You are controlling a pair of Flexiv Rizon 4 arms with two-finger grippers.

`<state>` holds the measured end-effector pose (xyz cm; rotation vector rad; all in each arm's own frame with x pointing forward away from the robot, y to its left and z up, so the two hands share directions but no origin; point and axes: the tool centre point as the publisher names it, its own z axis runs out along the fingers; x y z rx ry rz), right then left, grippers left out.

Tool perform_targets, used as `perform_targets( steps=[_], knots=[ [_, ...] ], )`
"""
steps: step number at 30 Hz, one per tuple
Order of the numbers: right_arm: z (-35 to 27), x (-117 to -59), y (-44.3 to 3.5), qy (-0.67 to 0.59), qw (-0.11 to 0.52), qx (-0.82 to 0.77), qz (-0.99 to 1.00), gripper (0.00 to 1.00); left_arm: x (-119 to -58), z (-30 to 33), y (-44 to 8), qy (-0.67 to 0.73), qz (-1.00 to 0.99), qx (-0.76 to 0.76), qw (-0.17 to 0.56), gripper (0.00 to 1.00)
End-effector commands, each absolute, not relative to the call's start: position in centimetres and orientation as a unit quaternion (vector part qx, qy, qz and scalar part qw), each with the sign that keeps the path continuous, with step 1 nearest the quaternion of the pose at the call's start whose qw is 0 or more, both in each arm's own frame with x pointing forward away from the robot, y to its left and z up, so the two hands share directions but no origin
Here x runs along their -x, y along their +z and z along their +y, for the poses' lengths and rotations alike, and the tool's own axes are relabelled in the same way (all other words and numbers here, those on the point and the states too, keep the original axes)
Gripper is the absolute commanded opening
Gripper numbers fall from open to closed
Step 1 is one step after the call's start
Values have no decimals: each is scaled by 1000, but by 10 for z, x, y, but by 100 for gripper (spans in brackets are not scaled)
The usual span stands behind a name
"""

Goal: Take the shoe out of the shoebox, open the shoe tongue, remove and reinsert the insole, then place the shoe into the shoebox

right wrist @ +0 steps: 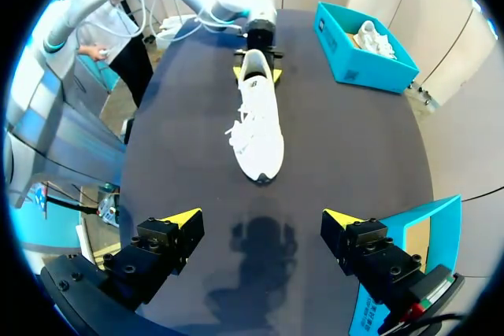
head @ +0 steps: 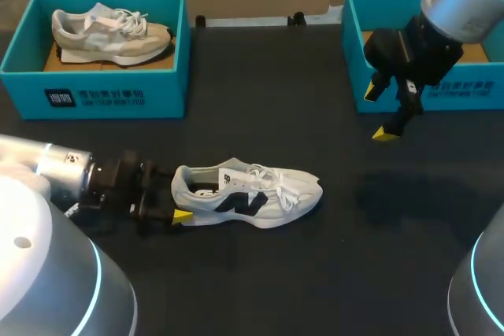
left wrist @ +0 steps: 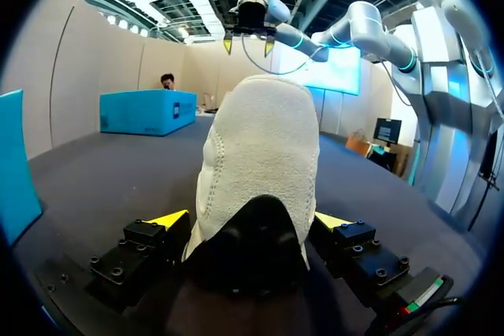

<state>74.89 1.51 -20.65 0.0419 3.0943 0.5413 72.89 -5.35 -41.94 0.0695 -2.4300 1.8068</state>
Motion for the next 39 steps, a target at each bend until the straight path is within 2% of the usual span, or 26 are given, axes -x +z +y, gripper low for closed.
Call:
perform_targets(
  steps=[1, 13, 14, 15, 16, 17, 18, 39],
  knots=[
    [15, -749, -207, 171, 0, -13, 985, 100, -732, -59, -427, 593, -802, -24, 58, 100],
    [15, -749, -207, 171, 0, -13, 985, 100, -737, -64, -429, 593, -802, -28, 62, 100],
    [15, -749, -207, 171, 0, -13, 985, 100, -737, -64, -429, 594, -802, -29, 63, 77],
    [15, -749, -207, 171, 0, -13, 985, 100, -737, -64, -430, 593, -802, -29, 63, 44],
    [15, -749, -207, 171, 0, -13, 985, 100, -737, -64, -430, 594, -802, -29, 63, 29],
    [15, -749, -207, 171, 0, -13, 985, 100, -738, -64, -430, 593, -802, -28, 64, 4],
    [15, -749, -207, 171, 0, -13, 985, 100, -738, -64, -430, 593, -802, -28, 65, 0],
    [17, -750, -204, 165, 2, -27, 986, 100, -738, -59, -428, 591, -803, -26, 67, 0]
  ],
)
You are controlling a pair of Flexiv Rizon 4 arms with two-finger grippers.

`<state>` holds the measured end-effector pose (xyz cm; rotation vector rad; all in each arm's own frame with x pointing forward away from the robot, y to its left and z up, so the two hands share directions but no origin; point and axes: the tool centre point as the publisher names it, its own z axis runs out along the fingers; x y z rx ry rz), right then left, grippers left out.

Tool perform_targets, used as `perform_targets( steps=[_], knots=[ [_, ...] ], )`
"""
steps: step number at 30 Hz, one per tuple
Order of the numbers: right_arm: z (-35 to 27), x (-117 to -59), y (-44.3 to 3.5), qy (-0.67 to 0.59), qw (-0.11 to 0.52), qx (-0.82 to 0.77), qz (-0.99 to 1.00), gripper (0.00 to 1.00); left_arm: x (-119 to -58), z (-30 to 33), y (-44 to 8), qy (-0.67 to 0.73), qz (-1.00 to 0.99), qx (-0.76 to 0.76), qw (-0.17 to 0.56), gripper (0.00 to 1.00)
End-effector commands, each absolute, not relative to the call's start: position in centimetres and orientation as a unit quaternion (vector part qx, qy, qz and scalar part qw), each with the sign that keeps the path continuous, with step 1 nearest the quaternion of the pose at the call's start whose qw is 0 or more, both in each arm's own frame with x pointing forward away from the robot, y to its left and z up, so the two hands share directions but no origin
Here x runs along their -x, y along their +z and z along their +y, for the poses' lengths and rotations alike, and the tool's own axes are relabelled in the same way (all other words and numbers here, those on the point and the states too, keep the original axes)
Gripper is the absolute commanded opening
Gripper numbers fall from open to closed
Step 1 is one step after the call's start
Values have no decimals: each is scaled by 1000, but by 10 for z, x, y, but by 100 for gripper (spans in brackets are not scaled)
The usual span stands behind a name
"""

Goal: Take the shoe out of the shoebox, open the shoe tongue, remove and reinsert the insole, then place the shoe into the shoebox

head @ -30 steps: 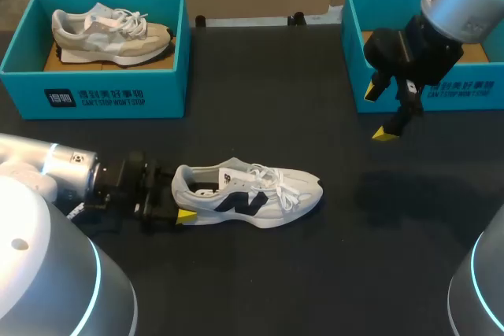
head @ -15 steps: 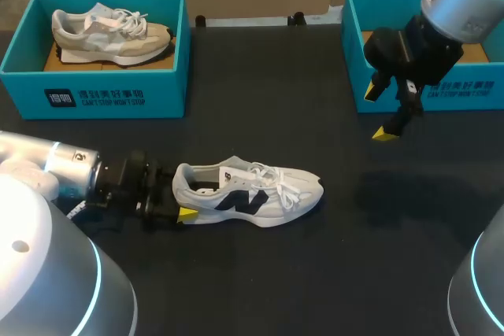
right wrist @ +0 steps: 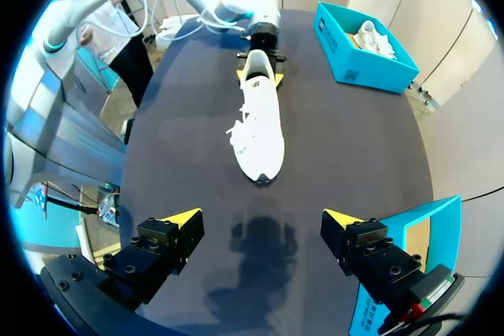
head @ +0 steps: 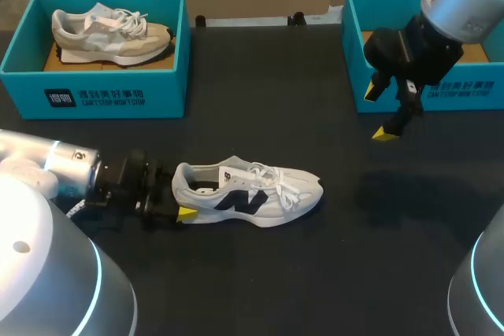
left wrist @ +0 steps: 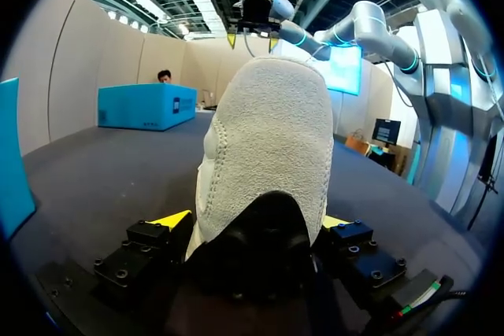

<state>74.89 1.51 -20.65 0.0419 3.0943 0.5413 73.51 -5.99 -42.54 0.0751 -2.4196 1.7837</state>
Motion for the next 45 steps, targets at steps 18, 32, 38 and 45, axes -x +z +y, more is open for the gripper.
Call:
perform_targets(
  steps=[18, 32, 38, 45],
  knots=[
    [114, -743, -223, 132, 1, -311, 941, 100, -738, -59, -428, 591, -803, -26, 67, 0],
    [174, -750, -240, 143, -46, -345, 927, 100, -738, -59, -428, 591, -803, -26, 67, 0],
    [174, -750, -240, 143, -46, -345, 927, 100, -738, -59, -428, 591, -803, -26, 67, 0],
    [174, -750, -240, 143, -46, -345, 927, 100, -738, -59, -428, 591, -803, -26, 67, 0]
  ],
)
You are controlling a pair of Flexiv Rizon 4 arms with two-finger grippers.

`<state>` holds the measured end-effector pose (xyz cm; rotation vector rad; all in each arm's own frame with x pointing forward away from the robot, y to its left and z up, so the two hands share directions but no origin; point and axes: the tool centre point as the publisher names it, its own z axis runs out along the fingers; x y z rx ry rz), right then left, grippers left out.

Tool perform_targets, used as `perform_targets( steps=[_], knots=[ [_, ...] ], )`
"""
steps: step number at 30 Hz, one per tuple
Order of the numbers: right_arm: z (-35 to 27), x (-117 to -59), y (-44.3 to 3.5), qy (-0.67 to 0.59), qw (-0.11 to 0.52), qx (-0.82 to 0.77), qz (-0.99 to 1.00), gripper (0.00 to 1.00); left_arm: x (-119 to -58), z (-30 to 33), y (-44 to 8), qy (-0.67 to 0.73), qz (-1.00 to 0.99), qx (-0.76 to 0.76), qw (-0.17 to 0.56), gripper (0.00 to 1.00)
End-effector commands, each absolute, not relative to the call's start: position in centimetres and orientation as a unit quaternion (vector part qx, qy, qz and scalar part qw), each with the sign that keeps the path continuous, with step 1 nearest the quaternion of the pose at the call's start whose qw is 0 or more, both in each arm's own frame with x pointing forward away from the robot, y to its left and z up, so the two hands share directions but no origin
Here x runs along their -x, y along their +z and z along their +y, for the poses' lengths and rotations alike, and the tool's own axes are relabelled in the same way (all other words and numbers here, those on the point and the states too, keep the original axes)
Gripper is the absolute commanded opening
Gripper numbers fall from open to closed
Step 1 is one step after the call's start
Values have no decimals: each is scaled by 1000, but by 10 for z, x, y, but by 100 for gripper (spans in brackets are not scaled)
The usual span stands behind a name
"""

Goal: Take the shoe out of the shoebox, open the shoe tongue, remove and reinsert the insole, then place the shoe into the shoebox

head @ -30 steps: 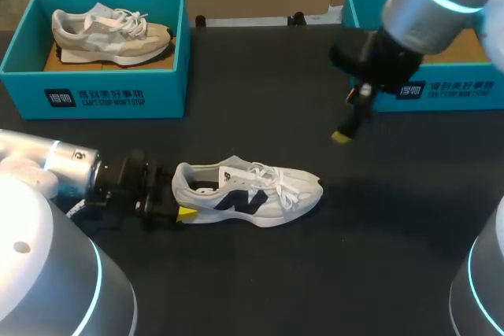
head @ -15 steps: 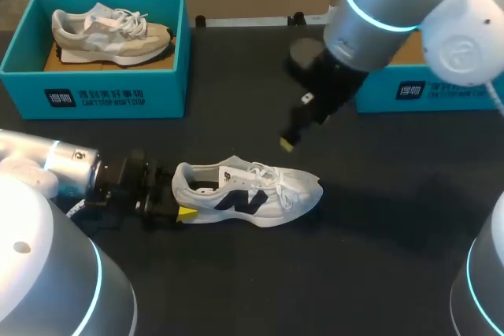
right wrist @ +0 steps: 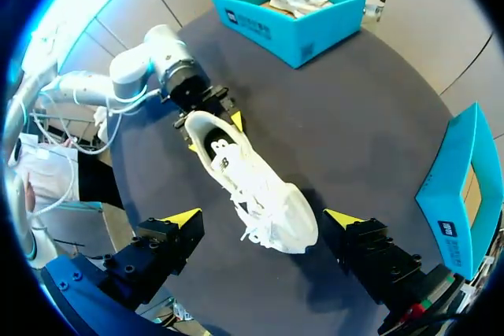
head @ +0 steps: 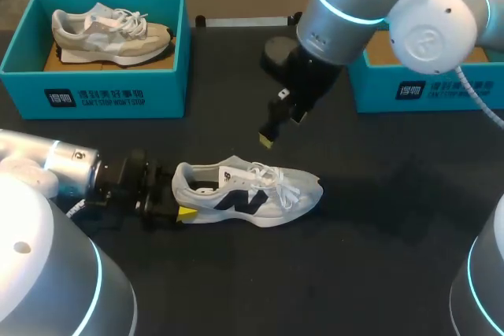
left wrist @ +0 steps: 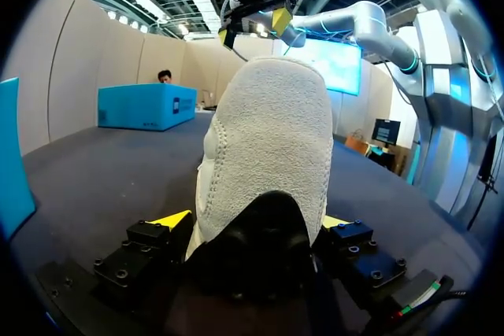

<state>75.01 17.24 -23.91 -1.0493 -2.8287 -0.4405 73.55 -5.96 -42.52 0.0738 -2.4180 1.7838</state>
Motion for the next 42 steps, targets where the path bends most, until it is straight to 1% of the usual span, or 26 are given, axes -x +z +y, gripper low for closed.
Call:
perform_targets(
  steps=[1, 3, 4, 5, 7, 9, 10, 13, 15, 17, 19, 22, 26, 34, 39, 42],
  knots=[
    [174, -750, -240, -143, 46, 345, -927, 100, -738, -59, -428, 591, -803, -26, 67, 0],
    [174, -750, -240, -143, 46, 345, -927, 100, -738, -59, -428, 591, -803, -26, 67, 0],
    [175, -752, -242, -142, 45, 395, -906, 100, -738, -59, -428, 591, -803, -26, 67, 0],
    [178, -753, -246, -127, 20, 431, -893, 100, -738, -59, -428, 591, -803, -26, 67, 0],
    [183, -752, -247, -150, -16, 507, -849, 100, -738, -59, -428, 591, -803, -26, 67, 0],
    [188, -749, -246, -151, -47, 540, -827, 100, -738, -59, -428, 591, -803, -26, 67, 0],
    [190, -748, -246, -160, -43, 547, -821, 100, -738, -59, -428, 591, -803, -26, 67, 0],
    [194, -747, -245, -163, -64, 585, -792, 100, -738, -59, -428, 591, -803, -26, 67, 0],
    [198, -745, -247, -147, -77, 609, -776, 100, -738, -59, -428, 591, -803, -26, 67, 0],
    [201, -743, -248, -134, -76, 643, -750, 100, -738, -59, -428, 591, -803, -26, 67, 0],
    [206, -741, -250, -118, -99, 663, -733, 100, -738, -59, -428, 591, -803, -26, 67, 0],
    [213, -739, -255, -97, -99, 693, -707, 100, -738, -59, -428, 591, -803, -26, 67, 0],
    [226, -739, -267, -81, -84, 713, -692, 100, -738, -59, -428, 591, -803, -26, 67, 0],
    [250, -741, -290, -48, -92, 733, -672, 100, -738, -59, -428, 591, -803, -26, 67, 0],
    [258, -742, -307, -37, -86, 746, -659, 100, -738, -59, -428, 591, -803, -26, 67, 0],
    [262, -744, -316, -23, -101, 747, -656, 100, -738, -59, -428, 591, -803, -26, 67, 0]
  ],
)
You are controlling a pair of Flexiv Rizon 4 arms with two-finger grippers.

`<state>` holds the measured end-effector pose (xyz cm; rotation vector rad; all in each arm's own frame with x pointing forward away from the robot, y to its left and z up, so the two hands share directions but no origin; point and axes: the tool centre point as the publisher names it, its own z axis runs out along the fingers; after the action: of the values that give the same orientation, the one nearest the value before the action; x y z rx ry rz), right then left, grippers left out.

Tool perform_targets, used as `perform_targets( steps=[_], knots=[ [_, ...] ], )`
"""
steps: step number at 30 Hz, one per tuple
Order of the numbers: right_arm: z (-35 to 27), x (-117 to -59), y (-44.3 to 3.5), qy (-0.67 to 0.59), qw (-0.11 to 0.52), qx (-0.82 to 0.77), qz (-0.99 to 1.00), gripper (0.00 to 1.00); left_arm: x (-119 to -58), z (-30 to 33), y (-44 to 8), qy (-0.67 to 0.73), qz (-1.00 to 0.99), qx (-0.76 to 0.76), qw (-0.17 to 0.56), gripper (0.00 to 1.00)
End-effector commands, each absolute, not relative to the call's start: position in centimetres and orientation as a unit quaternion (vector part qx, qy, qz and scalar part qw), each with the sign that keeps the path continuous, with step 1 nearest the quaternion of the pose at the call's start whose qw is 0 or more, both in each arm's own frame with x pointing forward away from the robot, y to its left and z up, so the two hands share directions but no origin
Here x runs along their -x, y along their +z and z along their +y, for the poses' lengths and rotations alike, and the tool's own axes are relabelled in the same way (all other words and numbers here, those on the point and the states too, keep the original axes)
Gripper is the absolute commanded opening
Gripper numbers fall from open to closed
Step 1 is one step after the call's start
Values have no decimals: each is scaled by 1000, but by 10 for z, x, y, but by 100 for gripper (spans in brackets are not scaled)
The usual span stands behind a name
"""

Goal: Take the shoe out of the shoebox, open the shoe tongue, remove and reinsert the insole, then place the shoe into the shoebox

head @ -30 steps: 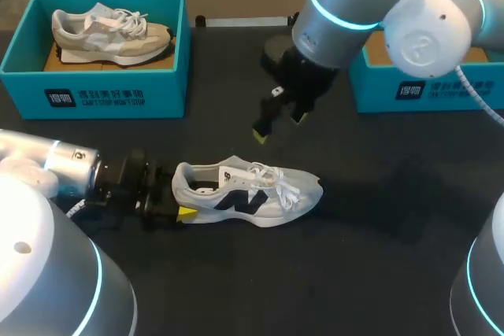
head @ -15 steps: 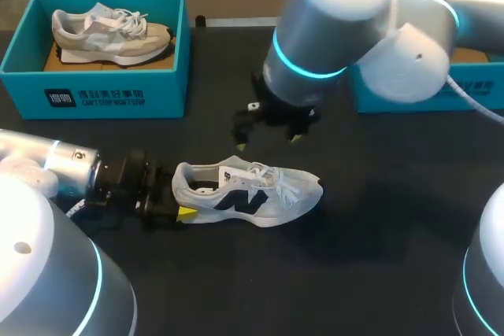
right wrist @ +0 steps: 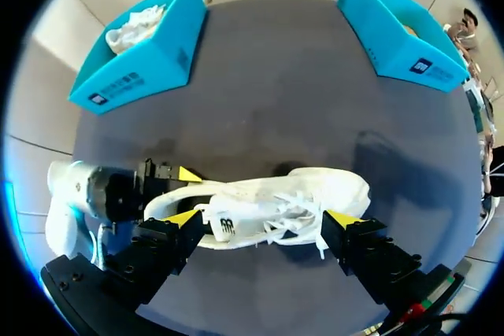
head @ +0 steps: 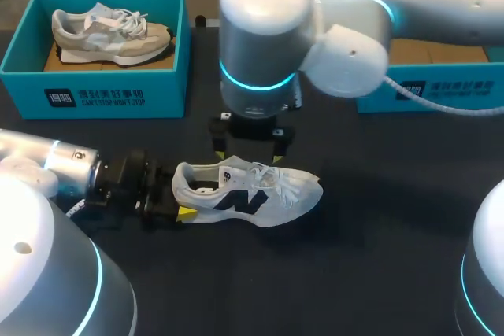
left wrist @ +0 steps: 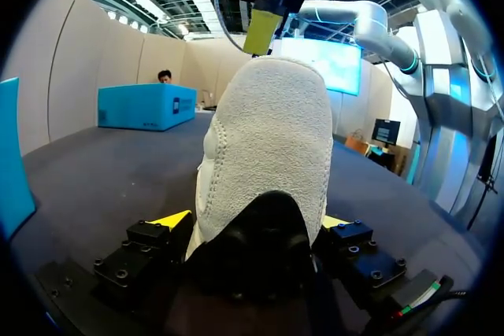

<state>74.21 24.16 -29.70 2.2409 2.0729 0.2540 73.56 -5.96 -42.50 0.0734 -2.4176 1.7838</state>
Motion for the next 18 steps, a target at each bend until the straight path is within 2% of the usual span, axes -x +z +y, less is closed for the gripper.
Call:
perform_targets(
  steps=[1, 18],
  knots=[
    [264, -744, -319, 19, 103, -747, 656, 100, -738, -59, -428, 591, -803, -26, 67, 0],
    [284, -737, -346, -35, 147, -747, 647, 100, -738, -59, -428, 591, -803, -26, 67, 0]
  ],
)
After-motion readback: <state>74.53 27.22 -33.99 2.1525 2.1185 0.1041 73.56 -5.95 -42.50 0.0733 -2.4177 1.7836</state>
